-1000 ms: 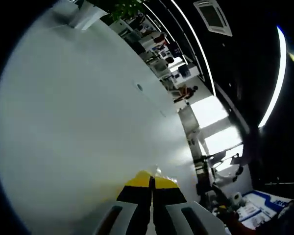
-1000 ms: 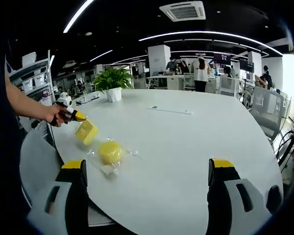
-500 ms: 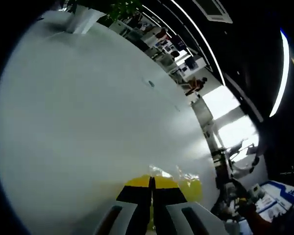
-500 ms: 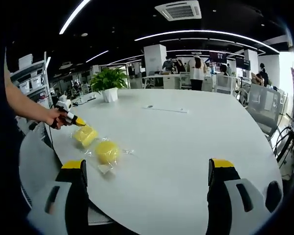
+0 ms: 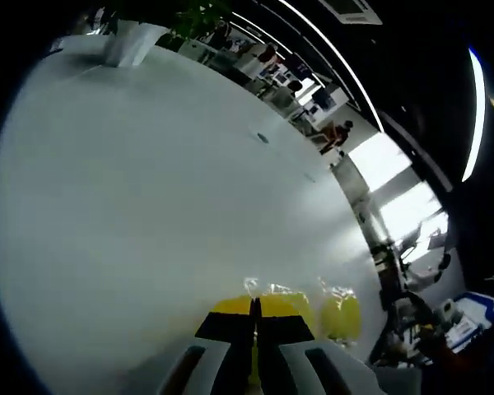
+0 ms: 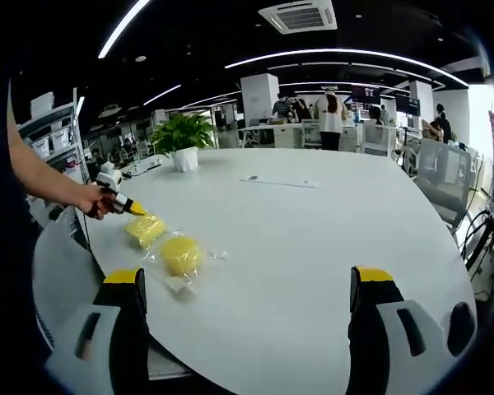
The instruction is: Compare the silicone blocks by pressing each to a similar depth, holding the contact briefly, and releasing to observe deformation and rebound differences across the visible hardness samples.
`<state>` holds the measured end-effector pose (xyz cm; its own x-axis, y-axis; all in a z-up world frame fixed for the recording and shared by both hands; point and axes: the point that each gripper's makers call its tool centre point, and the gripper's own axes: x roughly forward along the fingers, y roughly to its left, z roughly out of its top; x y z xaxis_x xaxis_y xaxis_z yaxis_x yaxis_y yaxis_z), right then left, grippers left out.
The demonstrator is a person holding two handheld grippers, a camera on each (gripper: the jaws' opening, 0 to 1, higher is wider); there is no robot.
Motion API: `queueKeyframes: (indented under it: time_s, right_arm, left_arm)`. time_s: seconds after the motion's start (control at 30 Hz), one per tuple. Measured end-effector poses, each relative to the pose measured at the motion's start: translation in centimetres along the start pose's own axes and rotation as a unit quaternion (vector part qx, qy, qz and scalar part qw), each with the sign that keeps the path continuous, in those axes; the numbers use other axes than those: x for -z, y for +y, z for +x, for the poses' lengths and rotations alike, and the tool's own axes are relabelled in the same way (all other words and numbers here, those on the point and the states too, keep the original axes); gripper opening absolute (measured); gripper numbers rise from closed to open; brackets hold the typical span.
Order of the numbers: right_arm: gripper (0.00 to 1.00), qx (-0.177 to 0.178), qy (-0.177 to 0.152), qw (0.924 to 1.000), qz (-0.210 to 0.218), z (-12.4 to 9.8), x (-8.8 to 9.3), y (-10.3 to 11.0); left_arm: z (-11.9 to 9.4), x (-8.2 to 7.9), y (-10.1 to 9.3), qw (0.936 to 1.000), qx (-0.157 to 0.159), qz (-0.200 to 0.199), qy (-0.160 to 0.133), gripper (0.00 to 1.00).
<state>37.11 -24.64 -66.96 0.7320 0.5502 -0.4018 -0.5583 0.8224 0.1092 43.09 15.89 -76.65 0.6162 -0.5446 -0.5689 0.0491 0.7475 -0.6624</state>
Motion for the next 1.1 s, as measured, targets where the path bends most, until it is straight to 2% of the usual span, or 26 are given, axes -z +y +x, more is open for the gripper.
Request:
queueKeyframes:
  time_s: [0.27,0.83,1.03,1.1]
  right_arm:
    - [0.96,-0.002,0.001,1.0,0.0,0.2,-0.1,0.0]
    - [0.96,-0.001,0.006,1.0,0.001,0.2,-0.1,-0.1]
    - [0.96,-0.002,0.005,1.0,0.002,0.4,-0.2,-0.1]
    - [0.96,-0.002,0.004,1.0,0.003,0.5,-0.2,0.0]
  left_arm:
    - [0.7,-0.1,1.8,0.9999,-0.011,0.001,0.004,0.0]
    - [1.1,0.0,2.5,0.9997,-0.022,0.007,0.003,0.0]
    - [1.1,0.2,2.4,0.9995,-0.019,0.023,0.005,0.0]
    - [1.0,0.3,2.2,0.9989,-0.02,0.042,0.007,0.01]
